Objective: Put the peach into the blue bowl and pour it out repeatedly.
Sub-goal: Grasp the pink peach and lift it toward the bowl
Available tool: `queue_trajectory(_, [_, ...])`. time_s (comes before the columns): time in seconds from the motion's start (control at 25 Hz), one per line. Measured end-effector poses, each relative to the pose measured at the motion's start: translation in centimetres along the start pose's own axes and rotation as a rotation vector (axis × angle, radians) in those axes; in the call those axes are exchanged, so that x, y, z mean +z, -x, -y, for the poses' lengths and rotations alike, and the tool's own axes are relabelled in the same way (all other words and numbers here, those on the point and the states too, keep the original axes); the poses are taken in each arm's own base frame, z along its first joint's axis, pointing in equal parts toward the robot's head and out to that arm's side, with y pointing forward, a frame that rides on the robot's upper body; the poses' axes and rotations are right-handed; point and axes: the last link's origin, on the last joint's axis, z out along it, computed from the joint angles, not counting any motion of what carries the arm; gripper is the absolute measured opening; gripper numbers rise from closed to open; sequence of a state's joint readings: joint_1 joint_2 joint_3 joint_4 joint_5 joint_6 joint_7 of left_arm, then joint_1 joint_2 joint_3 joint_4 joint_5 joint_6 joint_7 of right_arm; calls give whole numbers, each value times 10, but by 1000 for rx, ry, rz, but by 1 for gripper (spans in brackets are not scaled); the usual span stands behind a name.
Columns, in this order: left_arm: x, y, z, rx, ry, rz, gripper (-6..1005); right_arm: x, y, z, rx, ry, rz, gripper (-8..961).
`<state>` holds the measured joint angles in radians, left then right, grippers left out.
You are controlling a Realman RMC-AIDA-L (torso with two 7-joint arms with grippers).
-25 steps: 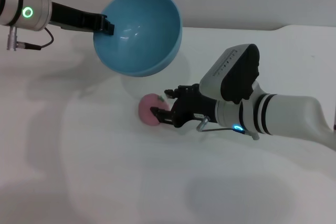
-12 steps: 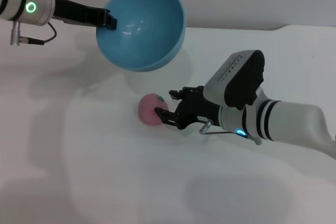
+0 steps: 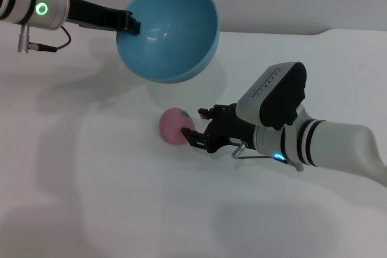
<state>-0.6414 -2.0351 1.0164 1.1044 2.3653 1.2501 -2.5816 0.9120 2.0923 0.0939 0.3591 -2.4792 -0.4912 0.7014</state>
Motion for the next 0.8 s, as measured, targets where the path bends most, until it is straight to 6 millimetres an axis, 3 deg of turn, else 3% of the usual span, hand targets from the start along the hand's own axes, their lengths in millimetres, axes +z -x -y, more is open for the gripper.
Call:
queue_trajectory(0.24, [2, 1, -2, -3, 6, 1, 0, 0, -2, 1, 2, -8, -10, 477])
queue_trajectory(0.8, [2, 4, -1, 3, 5, 5, 0, 0, 1, 0, 25, -7, 16, 111])
